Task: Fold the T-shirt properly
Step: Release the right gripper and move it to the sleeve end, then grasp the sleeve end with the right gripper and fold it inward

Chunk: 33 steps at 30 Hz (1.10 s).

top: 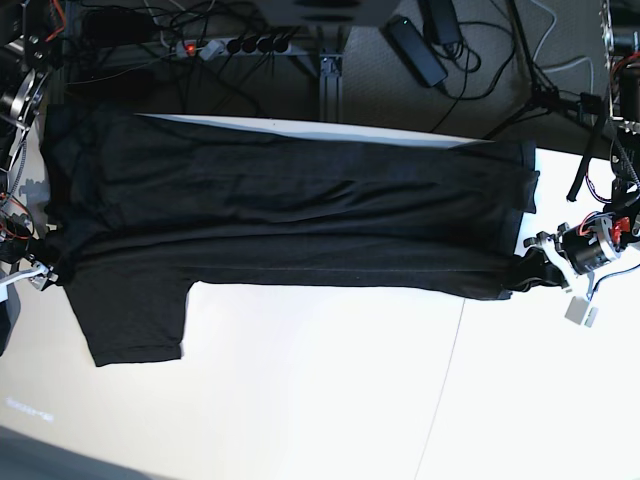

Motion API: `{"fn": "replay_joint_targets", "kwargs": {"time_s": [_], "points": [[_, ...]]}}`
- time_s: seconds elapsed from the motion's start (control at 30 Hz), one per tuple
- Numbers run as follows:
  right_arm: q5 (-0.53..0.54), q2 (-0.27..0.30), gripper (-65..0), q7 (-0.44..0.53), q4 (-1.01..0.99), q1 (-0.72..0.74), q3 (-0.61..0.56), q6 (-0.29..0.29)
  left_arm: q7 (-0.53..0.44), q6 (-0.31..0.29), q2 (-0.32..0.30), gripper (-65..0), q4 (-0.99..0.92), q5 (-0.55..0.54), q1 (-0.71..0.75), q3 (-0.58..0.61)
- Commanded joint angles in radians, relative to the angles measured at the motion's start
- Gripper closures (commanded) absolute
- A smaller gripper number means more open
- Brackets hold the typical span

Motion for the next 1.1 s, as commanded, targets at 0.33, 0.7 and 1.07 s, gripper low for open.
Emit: {"fn": "replay_joint_targets", "kwargs": {"time_s": [0.33,0.7,1.07], "points": [[-0.050,0.039,-43.9,0.100,0.158,0.085,0.141,0.023,-0.005,-0.018,-0.019,0.0,0.016,-0.011,-0.018,-0.009],[-0.219,-0.011,-43.9,0.289,-0.168,0.184,0.138,0.022,0.018,-0.018,-0.020,0.0,0.016,-0.013,-0.018,-0.009],[-0.310,-0.116,-43.9,0.340,-0.267,0.184,0.138,0.022,0.024,-0.018,-0.022,0.0,0.016,-0.047,-0.019,-0.009]]}}
